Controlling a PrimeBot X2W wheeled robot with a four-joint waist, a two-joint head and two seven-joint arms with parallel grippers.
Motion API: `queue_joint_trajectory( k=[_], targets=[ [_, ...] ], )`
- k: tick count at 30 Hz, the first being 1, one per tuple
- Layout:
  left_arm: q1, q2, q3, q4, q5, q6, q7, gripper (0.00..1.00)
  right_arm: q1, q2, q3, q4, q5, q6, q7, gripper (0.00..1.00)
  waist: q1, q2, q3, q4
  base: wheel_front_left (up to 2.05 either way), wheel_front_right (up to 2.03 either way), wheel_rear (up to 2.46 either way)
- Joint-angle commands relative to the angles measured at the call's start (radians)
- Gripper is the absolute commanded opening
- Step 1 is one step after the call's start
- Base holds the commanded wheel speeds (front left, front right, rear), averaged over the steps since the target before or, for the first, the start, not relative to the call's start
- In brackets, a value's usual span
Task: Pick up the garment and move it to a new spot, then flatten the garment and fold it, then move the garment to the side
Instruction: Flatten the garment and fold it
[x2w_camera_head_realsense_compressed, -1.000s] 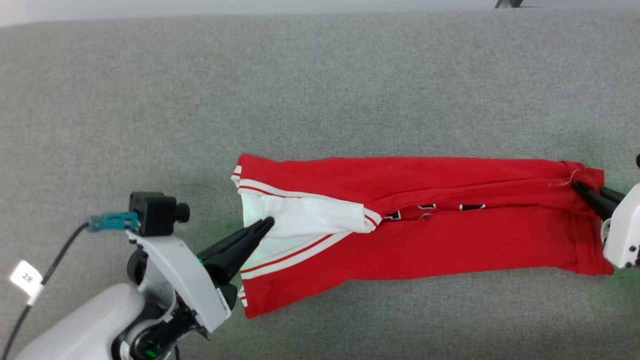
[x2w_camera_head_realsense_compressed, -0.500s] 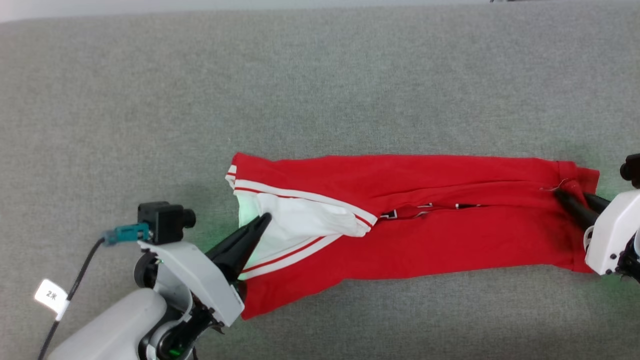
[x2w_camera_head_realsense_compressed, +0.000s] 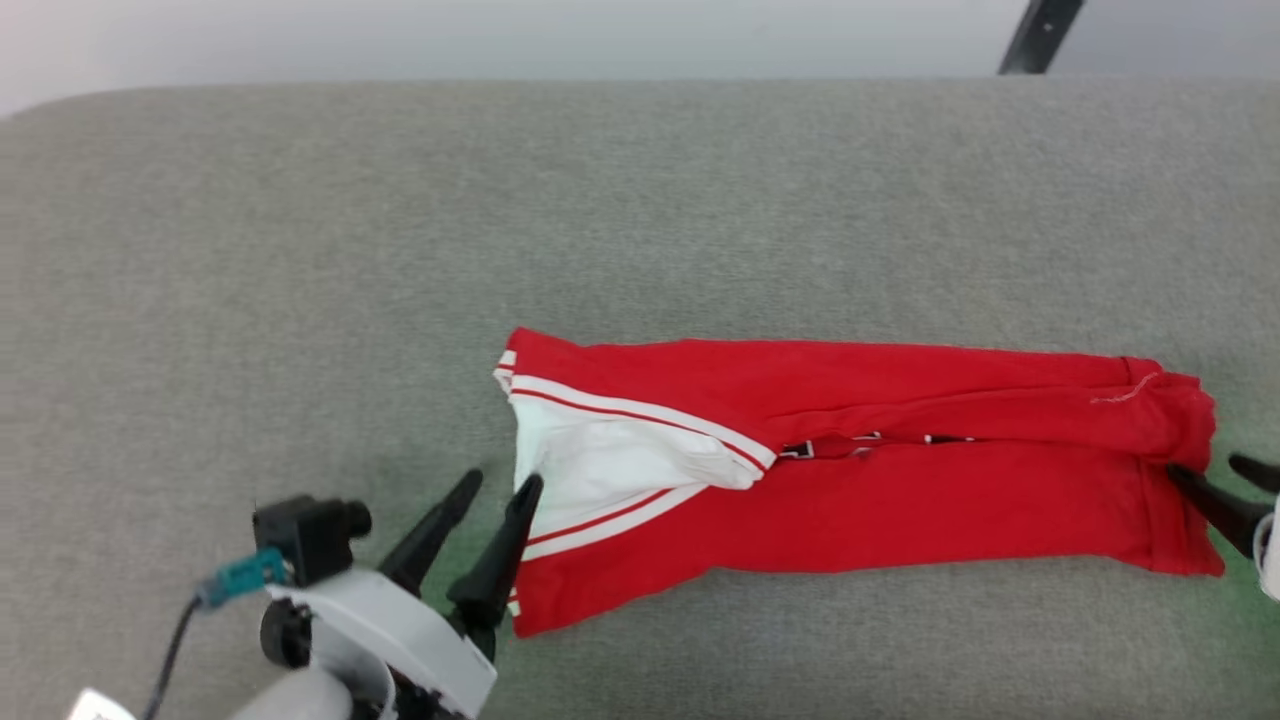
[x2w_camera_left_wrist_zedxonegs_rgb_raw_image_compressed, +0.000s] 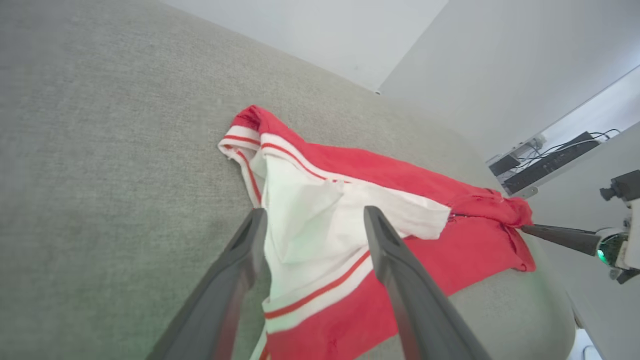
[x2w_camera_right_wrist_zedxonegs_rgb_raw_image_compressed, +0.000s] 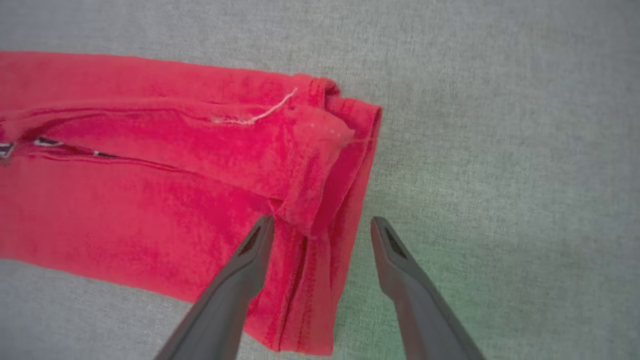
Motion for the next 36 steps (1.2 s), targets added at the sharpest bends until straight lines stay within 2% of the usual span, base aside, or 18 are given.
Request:
queue_joint_trajectory(
  k=[1, 6, 13, 19, 28, 29, 31, 32, 36],
  targets=[
    [0.032, -0.008, 0.015, 0.0, 0.032, 0.016, -0.005, 1.0, 0.021, -0.007, -0.019, 0.0, 0.009, -0.001, 0.027, 1.0, 0.0, 0.0, -0.019, 0.028, 0.0, 0.0, 0.0],
    [0.12, -0.087, 0.121, 0.023, 0.178, 0.05, -0.004, 1.0, 0.057, -0.004, -0.091, 0.025, 0.012, -0.001, 0.101, 1.0, 0.0, 0.0, -0.03, 0.075, 0.0, 0.0, 0.0],
    [0.208, -0.203, 0.288, 0.025, 0.417, 0.04, -0.004, 1.0, 0.019, 0.041, -0.168, 0.112, -0.035, -0.001, 0.209, 1.0, 0.0, 0.0, -0.035, 0.124, 0.0, 0.0, 0.0],
    [0.245, -0.287, 0.395, 0.016, 0.607, 0.019, -0.004, 1.0, -0.036, 0.112, -0.219, 0.219, -0.113, -0.001, 0.291, 1.0, 0.0, 0.0, -0.038, 0.149, 0.0, 0.0, 0.0],
    [0.251, -0.389, 0.49, 0.047, 0.765, -0.041, -0.004, 1.0, -0.049, 0.192, -0.257, 0.323, -0.246, -0.002, 0.362, 1.0, 0.0, 0.0, -0.006, 0.166, 0.0, 0.0, 0.0],
    [0.25, -0.395, 0.498, 0.05, 0.783, -0.05, -0.004, 1.0, -0.045, 0.198, -0.259, 0.323, -0.253, -0.002, 0.363, 0.79, 0.0, 0.0, -0.002, 0.166, 0.0, 0.0, 0.0],
    [0.253, -0.417, 0.521, 0.061, 0.804, -0.067, -0.004, 1.0, -0.041, 0.211, -0.266, 0.318, -0.264, -0.002, 0.359, 0.18, 0.0, 0.0, 0.003, 0.164, 0.0, 0.0, 0.0],
    [0.255, -0.423, 0.53, 0.068, 0.816, -0.075, -0.004, 1.0, -0.038, 0.216, -0.268, 0.314, -0.267, -0.002, 0.36, 0.0, 0.0, 0.0, 0.004, 0.163, 0.0, 0.0, 0.0],
    [0.26, -0.454, 0.575, 0.09, 0.847, -0.1, -0.004, 1.0, -0.027, 0.224, -0.283, 0.297, -0.271, -0.002, 0.367, 0.0, 0.0, 0.0, 0.002, 0.157, 0.0, 0.0, 0.0]
  ],
)
